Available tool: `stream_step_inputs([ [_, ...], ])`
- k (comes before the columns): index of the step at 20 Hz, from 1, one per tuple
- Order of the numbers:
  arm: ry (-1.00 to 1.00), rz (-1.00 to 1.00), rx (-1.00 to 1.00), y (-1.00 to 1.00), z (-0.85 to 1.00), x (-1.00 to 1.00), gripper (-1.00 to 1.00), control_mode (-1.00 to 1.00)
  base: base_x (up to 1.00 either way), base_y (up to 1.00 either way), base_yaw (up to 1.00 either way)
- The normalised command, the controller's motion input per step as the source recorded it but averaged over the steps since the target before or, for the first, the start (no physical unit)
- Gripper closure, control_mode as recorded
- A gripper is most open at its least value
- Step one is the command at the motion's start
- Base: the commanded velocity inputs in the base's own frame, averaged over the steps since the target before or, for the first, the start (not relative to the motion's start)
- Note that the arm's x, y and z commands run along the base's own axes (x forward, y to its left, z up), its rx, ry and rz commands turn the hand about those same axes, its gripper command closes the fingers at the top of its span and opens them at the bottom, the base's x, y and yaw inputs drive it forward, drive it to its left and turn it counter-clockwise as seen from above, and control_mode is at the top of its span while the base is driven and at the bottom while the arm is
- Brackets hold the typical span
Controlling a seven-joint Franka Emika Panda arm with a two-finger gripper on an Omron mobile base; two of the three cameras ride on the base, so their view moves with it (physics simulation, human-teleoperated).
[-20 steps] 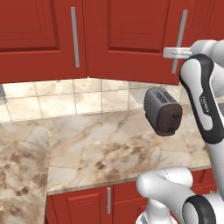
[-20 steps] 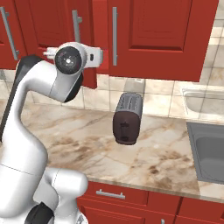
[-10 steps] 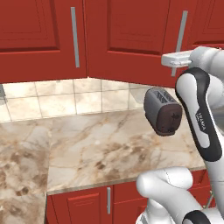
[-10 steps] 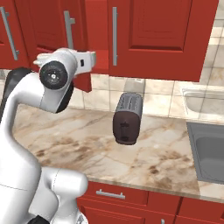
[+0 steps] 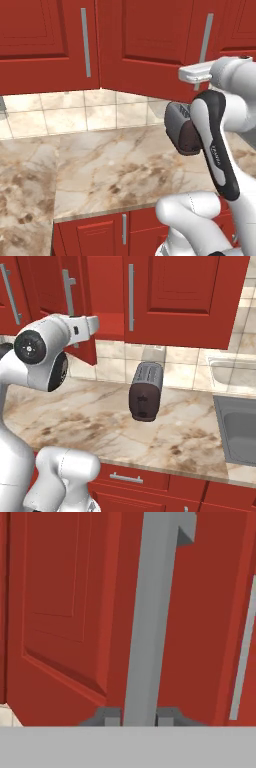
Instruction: Open the cabinet, pick the kettle from the cabinet, and place it in the sink.
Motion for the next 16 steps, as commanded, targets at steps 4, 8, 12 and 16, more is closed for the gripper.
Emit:
stream_step_inputs([
  [4,0.00,-0.15,-0.08,0.30,0.20,-0.40,1.00,-1.00,0.00,0.00,0.00],
  [8,0.00,-0.14,-0.08,0.30,0.17,-0.38,1.00,-1.00,0.00,0.00,0.00],
  [12,0.00,-0.13,-0.09,0.32,0.14,-0.37,1.00,-1.00,0.00,0.00,0.00],
  [16,0.02,-0.14,-0.08,0.32,0.13,-0.34,1.00,-1.00,0.00,0.00,0.00],
])
